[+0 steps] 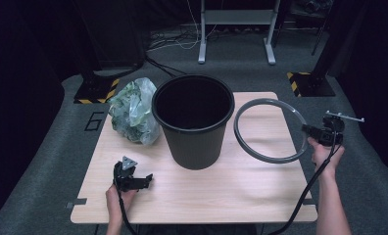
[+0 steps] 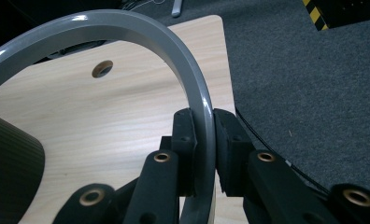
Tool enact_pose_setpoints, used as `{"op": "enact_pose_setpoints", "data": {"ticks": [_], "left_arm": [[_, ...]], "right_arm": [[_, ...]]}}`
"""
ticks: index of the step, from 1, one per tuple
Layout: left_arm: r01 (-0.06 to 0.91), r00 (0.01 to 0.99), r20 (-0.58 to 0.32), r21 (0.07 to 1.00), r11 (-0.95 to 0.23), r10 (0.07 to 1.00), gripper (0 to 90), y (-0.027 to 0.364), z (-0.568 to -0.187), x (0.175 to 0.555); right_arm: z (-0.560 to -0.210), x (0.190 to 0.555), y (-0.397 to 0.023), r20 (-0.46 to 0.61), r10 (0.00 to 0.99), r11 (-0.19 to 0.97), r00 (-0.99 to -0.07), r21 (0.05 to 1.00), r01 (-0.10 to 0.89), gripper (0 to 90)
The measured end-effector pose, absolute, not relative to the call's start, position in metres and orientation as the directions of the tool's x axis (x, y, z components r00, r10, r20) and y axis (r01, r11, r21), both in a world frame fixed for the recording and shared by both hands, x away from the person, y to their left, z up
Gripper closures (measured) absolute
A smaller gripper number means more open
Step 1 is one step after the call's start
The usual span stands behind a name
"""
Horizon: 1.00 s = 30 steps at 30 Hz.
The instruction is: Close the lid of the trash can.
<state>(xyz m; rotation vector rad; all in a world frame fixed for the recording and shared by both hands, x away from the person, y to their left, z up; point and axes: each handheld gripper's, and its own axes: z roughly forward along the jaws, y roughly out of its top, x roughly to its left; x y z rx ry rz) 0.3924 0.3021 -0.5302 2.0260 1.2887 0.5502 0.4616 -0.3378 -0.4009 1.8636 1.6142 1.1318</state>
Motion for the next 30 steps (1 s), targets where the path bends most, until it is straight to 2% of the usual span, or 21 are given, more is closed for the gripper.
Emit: {"op": "enact_pose_setpoints", "data": {"ticks": [30], "left_arm": [[0.625,0.415,-0.005,0.728,-0.281,0.91,6.6,0.303,-0.53,0.392]], "right_arm": [[-0.339,0.46,-0.344,0.299,0.954,-0.237,-0.026,0.802,0.548,79.2]]}}
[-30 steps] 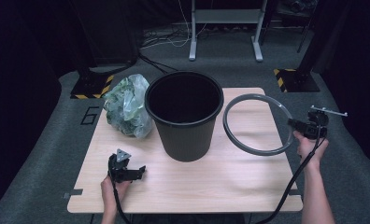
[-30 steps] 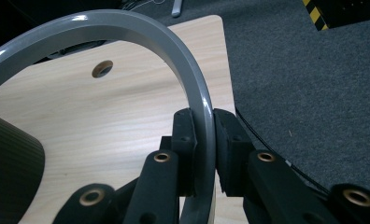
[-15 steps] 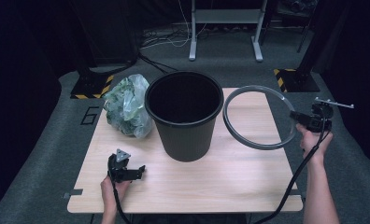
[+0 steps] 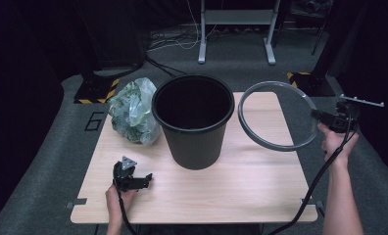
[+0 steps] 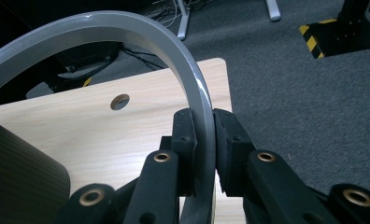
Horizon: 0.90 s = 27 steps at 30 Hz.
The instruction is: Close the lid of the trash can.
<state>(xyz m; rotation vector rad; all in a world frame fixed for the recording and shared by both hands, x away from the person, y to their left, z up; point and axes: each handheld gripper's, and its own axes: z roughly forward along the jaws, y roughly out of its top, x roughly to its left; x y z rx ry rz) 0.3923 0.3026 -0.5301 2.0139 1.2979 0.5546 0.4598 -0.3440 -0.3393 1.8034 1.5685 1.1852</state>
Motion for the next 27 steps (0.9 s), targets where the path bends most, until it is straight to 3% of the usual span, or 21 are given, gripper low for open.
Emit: {"op": "enact_pose_setpoints", "data": {"ticks": [27], "left_arm": [[0.625,0.415,-0.005,0.728,-0.281,0.91,6.6,0.303,-0.53,0.392]], "right_arm": [[-0.285,0.464,-0.337,0.259,0.964,-0.193,-0.059,0.836,0.513,79.2]]}}
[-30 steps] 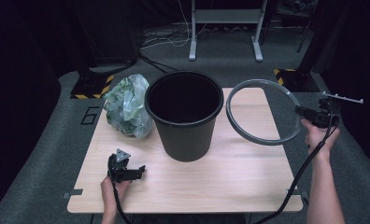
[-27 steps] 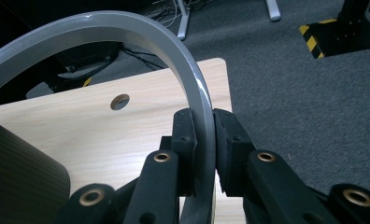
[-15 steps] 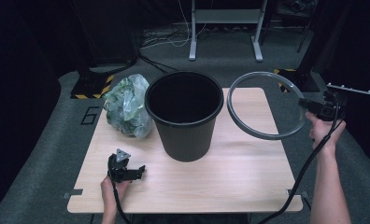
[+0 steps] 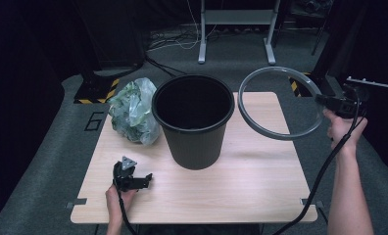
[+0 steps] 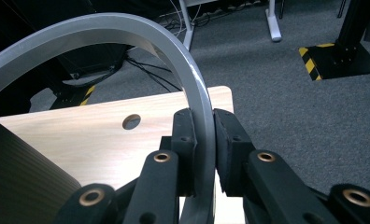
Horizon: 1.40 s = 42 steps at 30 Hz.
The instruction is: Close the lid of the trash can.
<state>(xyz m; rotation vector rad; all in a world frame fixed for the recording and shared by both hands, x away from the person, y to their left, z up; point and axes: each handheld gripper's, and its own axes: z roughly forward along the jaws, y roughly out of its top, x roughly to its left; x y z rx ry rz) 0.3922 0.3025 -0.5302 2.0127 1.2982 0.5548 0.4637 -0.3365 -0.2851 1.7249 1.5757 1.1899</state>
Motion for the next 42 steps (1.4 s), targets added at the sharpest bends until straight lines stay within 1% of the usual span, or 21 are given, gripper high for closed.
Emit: {"op": "enact_pose_setpoints", "data": {"ticks": [13,42], "left_arm": [[0.625,0.415,-0.005,0.728,-0.281,0.91,6.6,0.303,-0.53,0.392],[0.626,0.413,-0.005,0.728,-0.28,0.911,6.7,0.303,-0.53,0.392]], "right_arm": [[-0.261,0.47,-0.324,0.258,0.962,-0.179,-0.093,0.847,0.5,79.2],[-0.237,0.496,-0.256,0.235,0.943,-0.086,-0.235,0.855,0.511,79.1]]}}
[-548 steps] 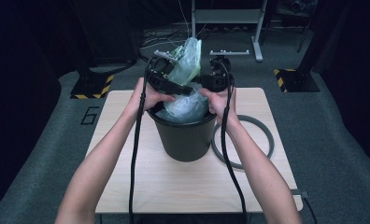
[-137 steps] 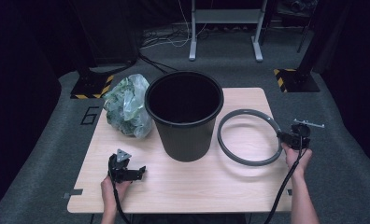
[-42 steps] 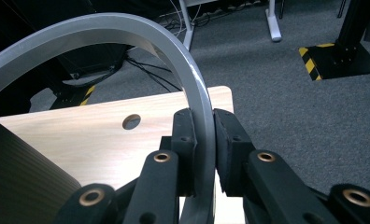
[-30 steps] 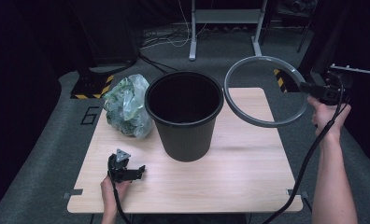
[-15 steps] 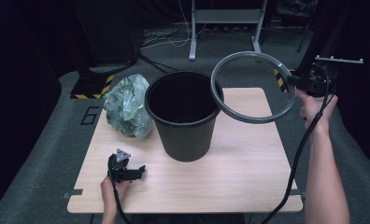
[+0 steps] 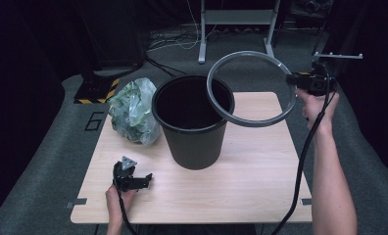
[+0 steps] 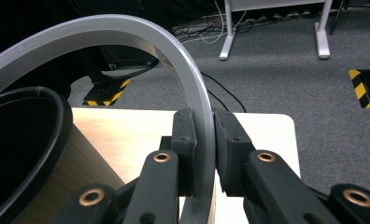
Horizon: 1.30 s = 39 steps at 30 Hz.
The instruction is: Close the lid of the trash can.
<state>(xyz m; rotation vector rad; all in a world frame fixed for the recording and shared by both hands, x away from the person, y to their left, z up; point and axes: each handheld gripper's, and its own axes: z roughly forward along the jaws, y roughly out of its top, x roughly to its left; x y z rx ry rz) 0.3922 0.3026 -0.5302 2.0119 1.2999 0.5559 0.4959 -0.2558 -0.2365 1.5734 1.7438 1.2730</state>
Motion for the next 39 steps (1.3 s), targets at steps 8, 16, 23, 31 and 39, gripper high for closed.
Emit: {"op": "enact_pose_setpoints", "data": {"ticks": [8,16,23,31,39], "left_arm": [[0.625,0.413,-0.005,0.728,-0.28,0.911,6.7,0.303,-0.53,0.392],[0.627,0.413,-0.005,0.727,-0.28,0.911,6.7,0.303,-0.53,0.392],[0.627,0.413,-0.005,0.727,-0.28,0.911,6.7,0.303,-0.53,0.392],[0.626,0.412,-0.005,0.729,-0.279,0.911,6.7,0.303,-0.53,0.392],[0.626,0.412,-0.005,0.729,-0.279,0.911,6.7,0.303,-0.53,0.392]], "right_arm": [[-0.234,0.501,-0.244,0.234,0.937,-0.073,-0.258,0.855,0.513,79.1],[-0.233,0.506,-0.232,0.24,0.929,-0.063,-0.281,0.852,0.52,79.1],[-0.231,0.509,-0.221,0.241,0.923,-0.052,-0.301,0.851,0.523,79.1],[-0.23,0.513,-0.209,0.239,0.915,-0.038,-0.325,0.852,0.522,79.2],[-0.228,0.516,-0.2,0.235,0.911,-0.026,-0.339,0.853,0.522,79.1]]}}
